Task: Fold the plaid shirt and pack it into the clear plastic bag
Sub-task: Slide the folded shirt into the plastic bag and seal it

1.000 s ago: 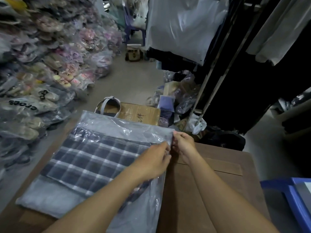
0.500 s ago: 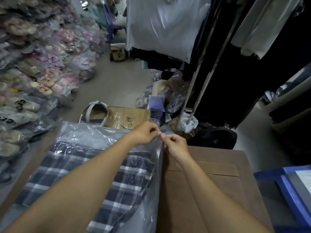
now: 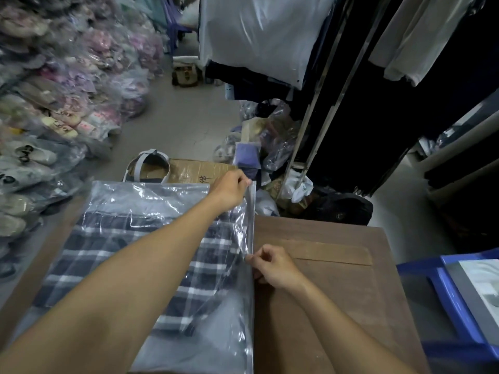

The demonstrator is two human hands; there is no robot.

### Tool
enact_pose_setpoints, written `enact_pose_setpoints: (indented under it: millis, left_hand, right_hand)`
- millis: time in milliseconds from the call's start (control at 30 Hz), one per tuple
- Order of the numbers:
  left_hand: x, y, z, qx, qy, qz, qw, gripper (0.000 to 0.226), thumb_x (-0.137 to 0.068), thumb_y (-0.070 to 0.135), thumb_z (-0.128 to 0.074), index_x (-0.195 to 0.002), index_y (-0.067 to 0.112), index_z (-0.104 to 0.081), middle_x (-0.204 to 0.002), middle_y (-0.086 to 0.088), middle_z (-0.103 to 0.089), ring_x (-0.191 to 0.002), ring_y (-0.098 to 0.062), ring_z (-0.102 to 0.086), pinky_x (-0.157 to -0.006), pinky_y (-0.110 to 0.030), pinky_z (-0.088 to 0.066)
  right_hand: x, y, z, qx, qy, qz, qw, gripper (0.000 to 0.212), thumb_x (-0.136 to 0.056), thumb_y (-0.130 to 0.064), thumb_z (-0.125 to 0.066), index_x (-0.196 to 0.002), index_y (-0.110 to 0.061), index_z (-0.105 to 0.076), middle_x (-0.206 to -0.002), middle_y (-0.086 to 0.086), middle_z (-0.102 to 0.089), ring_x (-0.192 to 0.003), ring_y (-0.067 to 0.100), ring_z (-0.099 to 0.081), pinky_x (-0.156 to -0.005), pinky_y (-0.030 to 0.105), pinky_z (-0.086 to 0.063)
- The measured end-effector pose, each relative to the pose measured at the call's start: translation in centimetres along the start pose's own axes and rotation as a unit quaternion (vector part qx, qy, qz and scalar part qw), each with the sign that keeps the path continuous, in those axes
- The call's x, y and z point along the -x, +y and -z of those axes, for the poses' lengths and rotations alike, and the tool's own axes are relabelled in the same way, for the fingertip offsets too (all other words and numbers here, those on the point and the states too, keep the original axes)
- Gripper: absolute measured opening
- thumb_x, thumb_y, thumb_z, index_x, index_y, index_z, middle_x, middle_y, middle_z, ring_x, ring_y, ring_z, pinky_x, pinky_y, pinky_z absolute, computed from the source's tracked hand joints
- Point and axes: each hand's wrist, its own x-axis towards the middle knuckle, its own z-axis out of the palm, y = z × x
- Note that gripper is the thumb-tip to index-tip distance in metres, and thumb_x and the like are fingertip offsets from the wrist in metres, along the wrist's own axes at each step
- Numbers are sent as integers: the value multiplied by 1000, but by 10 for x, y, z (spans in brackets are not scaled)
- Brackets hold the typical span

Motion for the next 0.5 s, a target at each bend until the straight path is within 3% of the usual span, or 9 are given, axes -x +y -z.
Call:
enact_pose_setpoints:
  millis: [67,133,233,333,500]
  left_hand:
    - [-1,4,3,-3,14,5,1000,20,-103,22,-46,-97,15,-64,-102,0,-70,-89,-30,-66,-78,-36,-48]
    - [-2,6,4,-9,18,4,1000,22,-102,20,-46,-100,13,-67,-114,-2,-72,-102,-32,-67,-81,-36,-50]
    - [-2,8,0,-18,12,9,1000,22,-101,18,-47,-99,11,-67,-116,-3,-73,-105,-32,-67,-74,-31,-44]
    - [-4,8,-4,-19,16,8,1000,22,-101,17,-47,-101,10,-68,-121,-2,-72,-107,-33,-66,-82,-35,-48]
    - [-4,14,-7,-37,33,11,999,25,-102,22,-45,-104,14,-68,-128,-2,-68,-112,-32,-62,-92,-38,-49]
  right_hand:
    - [13,5,-2,9,-45,-26,999,22,-95,-23,-63,-76,-16,-56,-71,1,-63,-59,10,-60,-58,22,-52]
    - [23,12,-2,23,-76,-44,996,17,-96,-23,-63,-81,-15,-59,-73,1,-63,-60,8,-61,-58,20,-51]
    - [34,22,0,51,-130,-65,988,15,-94,-22,-65,-83,-11,-62,-74,2,-66,-64,9,-64,-61,21,-54]
    - [45,30,0,74,-212,-112,968,21,-91,-17,-69,-72,-12,-61,-67,4,-66,-54,9,-65,-56,22,-55]
    - [64,43,-4,75,-316,-186,927,19,-90,-9,-67,-72,-9,-61,-61,3,-68,-50,10,-67,-53,20,-56]
